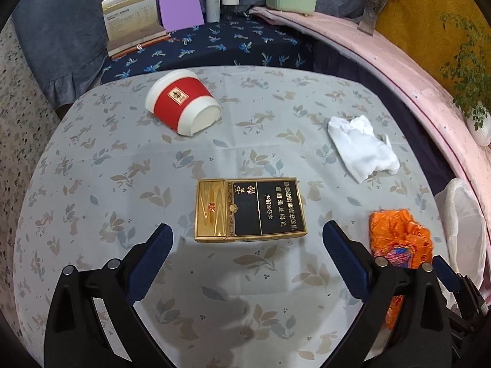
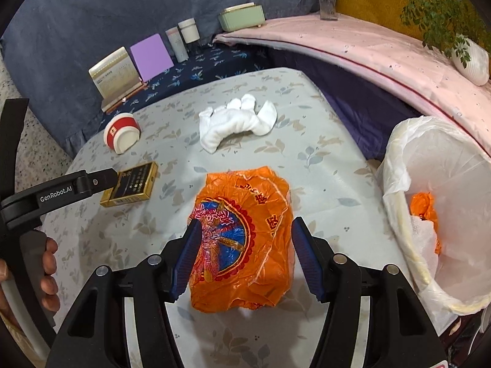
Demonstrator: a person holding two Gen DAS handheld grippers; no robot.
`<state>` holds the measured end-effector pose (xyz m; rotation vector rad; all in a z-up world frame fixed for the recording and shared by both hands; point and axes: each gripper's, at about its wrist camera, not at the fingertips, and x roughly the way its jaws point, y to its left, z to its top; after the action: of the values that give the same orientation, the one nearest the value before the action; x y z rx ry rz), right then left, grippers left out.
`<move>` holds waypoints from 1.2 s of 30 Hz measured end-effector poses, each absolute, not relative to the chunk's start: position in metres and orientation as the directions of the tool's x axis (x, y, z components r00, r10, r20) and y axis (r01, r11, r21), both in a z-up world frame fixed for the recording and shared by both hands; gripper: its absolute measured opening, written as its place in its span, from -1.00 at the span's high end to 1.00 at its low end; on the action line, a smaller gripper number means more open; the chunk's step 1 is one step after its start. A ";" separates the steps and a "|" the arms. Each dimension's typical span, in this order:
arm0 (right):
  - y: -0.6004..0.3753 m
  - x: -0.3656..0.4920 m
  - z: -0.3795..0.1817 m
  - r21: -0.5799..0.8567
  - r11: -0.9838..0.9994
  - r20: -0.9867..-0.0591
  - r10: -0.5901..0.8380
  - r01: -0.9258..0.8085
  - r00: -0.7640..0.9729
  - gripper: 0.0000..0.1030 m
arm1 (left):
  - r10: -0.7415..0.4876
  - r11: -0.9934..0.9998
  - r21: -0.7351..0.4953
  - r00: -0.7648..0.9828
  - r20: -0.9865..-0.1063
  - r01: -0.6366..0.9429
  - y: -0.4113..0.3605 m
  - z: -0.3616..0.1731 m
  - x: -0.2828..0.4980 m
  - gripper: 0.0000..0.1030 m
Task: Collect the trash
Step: 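Grasp the gold-black cigarette box with the left tool while the right tool grasps the orange snack bag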
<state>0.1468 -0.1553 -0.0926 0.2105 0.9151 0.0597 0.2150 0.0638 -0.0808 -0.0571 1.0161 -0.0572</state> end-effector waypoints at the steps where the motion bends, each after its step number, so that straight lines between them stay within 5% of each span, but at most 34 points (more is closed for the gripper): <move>1: -0.154 0.149 -0.096 0.206 0.978 -0.785 0.142 0.038 0.603 -0.14 | -0.072 0.997 -0.068 0.515 -0.854 0.026 0.062 -0.085 0.218 -0.82; 12: -0.147 0.161 -0.112 0.187 0.982 -0.799 0.130 0.036 0.587 -0.18 | -0.008 1.000 -0.007 0.471 -0.882 0.004 0.055 -0.111 0.242 -0.86; 22: -0.142 0.163 -0.113 0.147 0.989 -0.795 0.105 0.022 0.597 -0.22 | -0.091 0.993 -0.116 0.459 -0.884 -0.027 0.062 -0.110 0.246 -0.85; 32: -0.139 0.165 -0.115 0.140 0.990 -0.796 0.107 0.009 0.595 -0.24 | -0.041 0.999 -0.047 0.443 -0.896 -0.002 0.047 -0.120 0.250 -0.82; 36: -0.138 0.164 -0.114 0.138 0.990 -0.797 0.113 -0.003 0.593 0.27 | -0.063 0.998 -0.060 0.444 -0.894 0.019 0.044 -0.118 0.245 -0.81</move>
<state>0.1636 -0.1380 -0.1139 0.1271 0.9341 0.0677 0.2453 0.0437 -0.1178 -0.0433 1.1099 -0.0509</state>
